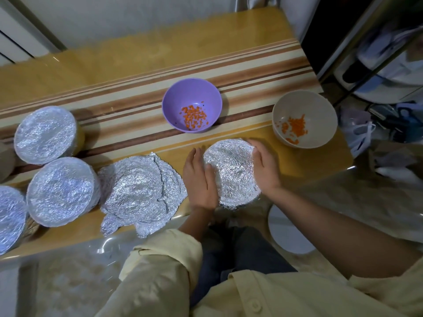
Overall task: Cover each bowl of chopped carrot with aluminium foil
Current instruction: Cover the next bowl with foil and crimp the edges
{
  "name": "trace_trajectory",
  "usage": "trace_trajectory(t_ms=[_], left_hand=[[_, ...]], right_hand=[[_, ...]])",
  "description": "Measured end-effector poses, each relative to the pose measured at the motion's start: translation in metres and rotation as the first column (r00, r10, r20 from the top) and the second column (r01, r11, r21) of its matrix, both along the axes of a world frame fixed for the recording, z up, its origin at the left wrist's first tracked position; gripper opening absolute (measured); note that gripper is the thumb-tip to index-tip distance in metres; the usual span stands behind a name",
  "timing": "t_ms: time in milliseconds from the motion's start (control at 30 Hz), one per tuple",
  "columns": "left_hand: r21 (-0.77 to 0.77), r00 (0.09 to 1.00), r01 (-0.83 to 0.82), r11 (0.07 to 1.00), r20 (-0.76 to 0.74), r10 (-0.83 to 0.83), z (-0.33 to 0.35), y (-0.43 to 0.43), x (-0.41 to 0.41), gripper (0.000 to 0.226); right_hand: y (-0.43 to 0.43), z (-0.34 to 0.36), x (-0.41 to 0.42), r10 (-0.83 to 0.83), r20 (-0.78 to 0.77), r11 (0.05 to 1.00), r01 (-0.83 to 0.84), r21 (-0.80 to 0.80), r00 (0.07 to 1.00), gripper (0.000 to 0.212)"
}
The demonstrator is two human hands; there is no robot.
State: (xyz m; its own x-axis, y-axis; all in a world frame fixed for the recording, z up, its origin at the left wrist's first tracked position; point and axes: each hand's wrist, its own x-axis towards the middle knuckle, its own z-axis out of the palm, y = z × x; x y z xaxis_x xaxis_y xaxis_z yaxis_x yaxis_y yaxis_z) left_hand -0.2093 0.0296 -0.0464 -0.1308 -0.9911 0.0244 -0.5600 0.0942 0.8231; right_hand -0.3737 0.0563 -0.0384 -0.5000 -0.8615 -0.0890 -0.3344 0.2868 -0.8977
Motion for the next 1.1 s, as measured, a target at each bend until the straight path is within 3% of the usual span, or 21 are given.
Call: trace_trajectory(t_ms=[133,300,400,533,633,700,900,1100], left_hand=[[-0.015,0.998,-0.046,0.999,0.041,0.047,0.006,0.004,-0.003,0.061],[-0.001,0.995,-0.041,0.999,0.088,0.041,0.002,0.010,-0.011,0.070],[-0.045,0.991,-0.042,0.998,0.122,0.047,0.005,0.007,-0.012,0.065],[-0.120,0.979,0.007,0.993,0.201,0.017,0.007,0.000,-0.019,0.058],[-0.109,0.976,0.021,0.994,0.216,0.003,0.003,0.000,-0.024,0.059],[-0.094,0.984,0.032,0.995,0.176,-0.016,-0.002,0.000,-0.023,0.060],[0.009,0.995,-0.063,0.998,-0.082,0.063,-0.006,0.000,-0.020,0.059],[0.111,0.967,-0.139,0.984,-0.199,0.159,-0.010,0.000,-0.020,0.049]], right_hand=[[0.014,-0.005,0.011,-0.329,0.013,0.942,0.328,0.070,0.944,0.034],[0.024,0.003,0.020,-0.453,0.096,0.887,0.437,0.152,0.886,0.032],[0.027,0.004,0.010,-0.301,-0.110,0.947,0.310,0.085,0.947,0.039],[0.010,0.009,-0.004,0.086,-0.368,0.996,-0.093,-0.002,0.926,0.046],[-0.006,0.003,-0.009,0.267,-0.357,0.964,-0.251,0.092,0.895,0.050],[-0.008,-0.002,-0.011,0.272,-0.305,0.962,-0.247,0.120,0.913,0.049],[-0.009,-0.001,-0.013,0.138,-0.143,0.990,-0.140,-0.008,0.980,0.033],[-0.008,-0.003,-0.015,0.082,0.004,0.993,-0.082,0.086,0.997,0.025]])
